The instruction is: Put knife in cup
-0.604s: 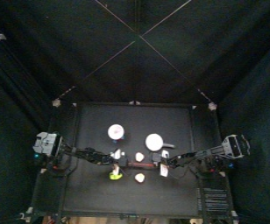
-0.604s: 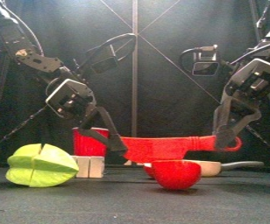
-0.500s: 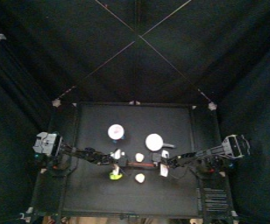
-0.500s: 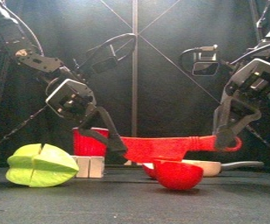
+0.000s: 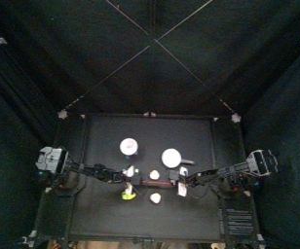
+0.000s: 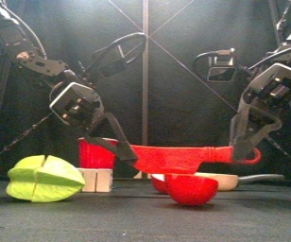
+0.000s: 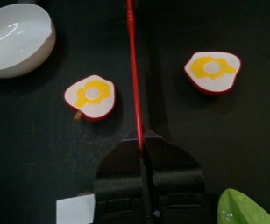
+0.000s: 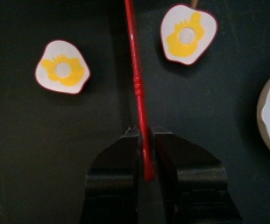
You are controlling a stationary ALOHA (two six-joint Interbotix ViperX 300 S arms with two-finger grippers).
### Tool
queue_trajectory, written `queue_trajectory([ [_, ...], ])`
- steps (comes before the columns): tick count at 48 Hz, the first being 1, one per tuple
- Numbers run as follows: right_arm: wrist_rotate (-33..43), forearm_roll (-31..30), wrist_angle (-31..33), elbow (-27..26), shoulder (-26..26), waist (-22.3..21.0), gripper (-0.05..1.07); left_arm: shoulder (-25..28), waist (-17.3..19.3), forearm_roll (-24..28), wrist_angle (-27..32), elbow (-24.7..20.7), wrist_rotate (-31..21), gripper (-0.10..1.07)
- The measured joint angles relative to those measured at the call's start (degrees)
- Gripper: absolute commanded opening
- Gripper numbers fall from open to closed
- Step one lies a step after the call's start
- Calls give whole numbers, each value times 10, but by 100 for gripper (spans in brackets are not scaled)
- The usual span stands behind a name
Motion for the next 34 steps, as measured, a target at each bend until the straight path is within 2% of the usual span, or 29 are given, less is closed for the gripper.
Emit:
queue_trajectory([
  [13, 1, -5, 0, -1, 0, 0, 50, -18, -1, -5, -4, -2, -2, 63],
  [19, 1, -5, -1, -4, -1, 0, 50, -27, -1, -17, -10, -1, -2, 76],
  [23, 1, -5, -1, -4, -1, -1, 50, -33, -2, -27, -10, -1, -2, 80],
  [34, 1, -5, -1, -4, -2, 0, 50, -60, -3, -43, -18, 10, -2, 80],
])
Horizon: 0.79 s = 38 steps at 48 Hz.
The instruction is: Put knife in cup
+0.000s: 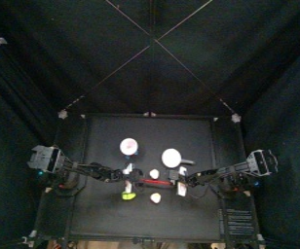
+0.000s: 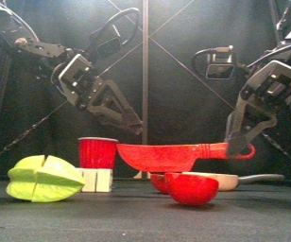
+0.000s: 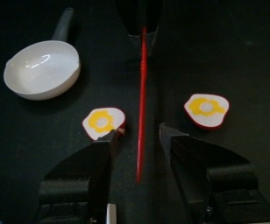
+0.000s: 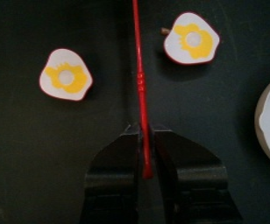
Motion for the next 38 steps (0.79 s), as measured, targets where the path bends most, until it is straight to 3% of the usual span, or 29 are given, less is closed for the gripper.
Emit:
queue_trajectory([
  [21, 4, 4, 14, -13, -28, 4, 50, -75, -40, -50, -87, 43, -2, 80],
  [38, 4, 11, 138, -72, -92, 2, 50, -148, -53, -81, -180, 105, -3, 80],
])
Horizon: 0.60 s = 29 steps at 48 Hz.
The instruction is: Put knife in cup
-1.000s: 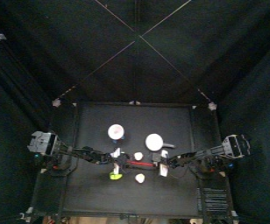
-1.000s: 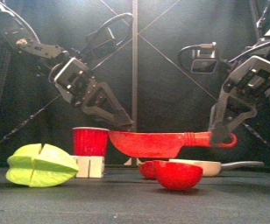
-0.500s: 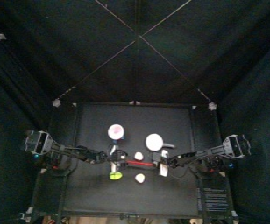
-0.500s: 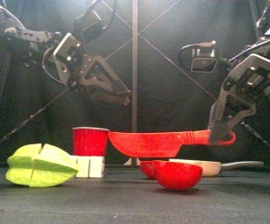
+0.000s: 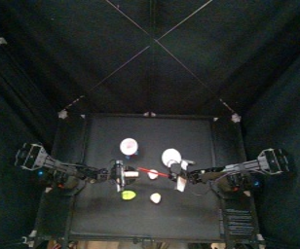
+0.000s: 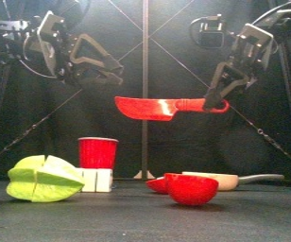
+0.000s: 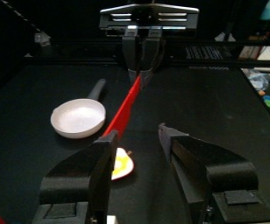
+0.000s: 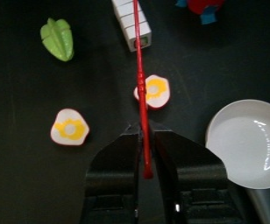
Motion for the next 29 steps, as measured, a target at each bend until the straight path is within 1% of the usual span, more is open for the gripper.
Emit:
queue_trajectory([
  [7, -1, 3, 60, -35, 0, -5, 50, -21, -7, -12, -40, 20, 0, 80],
  [12, -3, 3, 91, -60, 0, -17, 50, -36, -11, -21, -54, 33, 0, 80],
  [23, -7, 25, 119, -101, 0, -51, 50, -54, -11, -55, -62, 61, 0, 80],
  [29, -11, 46, 134, -119, 1, -74, 50, -66, -10, -98, -62, 76, 1, 80],
])
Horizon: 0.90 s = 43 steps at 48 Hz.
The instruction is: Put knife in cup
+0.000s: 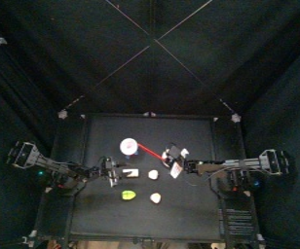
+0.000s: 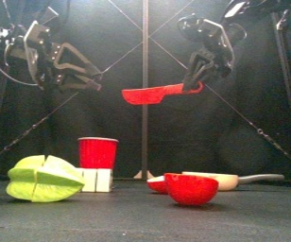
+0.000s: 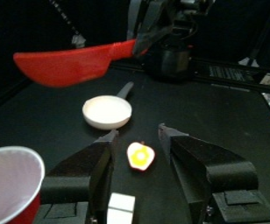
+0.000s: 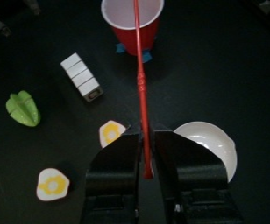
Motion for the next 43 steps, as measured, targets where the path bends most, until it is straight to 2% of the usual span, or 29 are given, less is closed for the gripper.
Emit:
queue_trajectory([
  [11, -44, 46, 18, -30, 9, -17, 50, -25, 2, -68, -1, 25, 0, 80],
  [22, -124, 110, 42, -71, 37, -20, 50, -41, 16, -135, -1, 53, 0, 80],
  [36, -253, 191, 94, -146, 73, -48, 50, -41, 39, -155, -1, 75, 0, 80],
  [43, -330, 251, 148, -201, 98, -69, 50, -44, 46, -169, -1, 77, 0, 80],
])
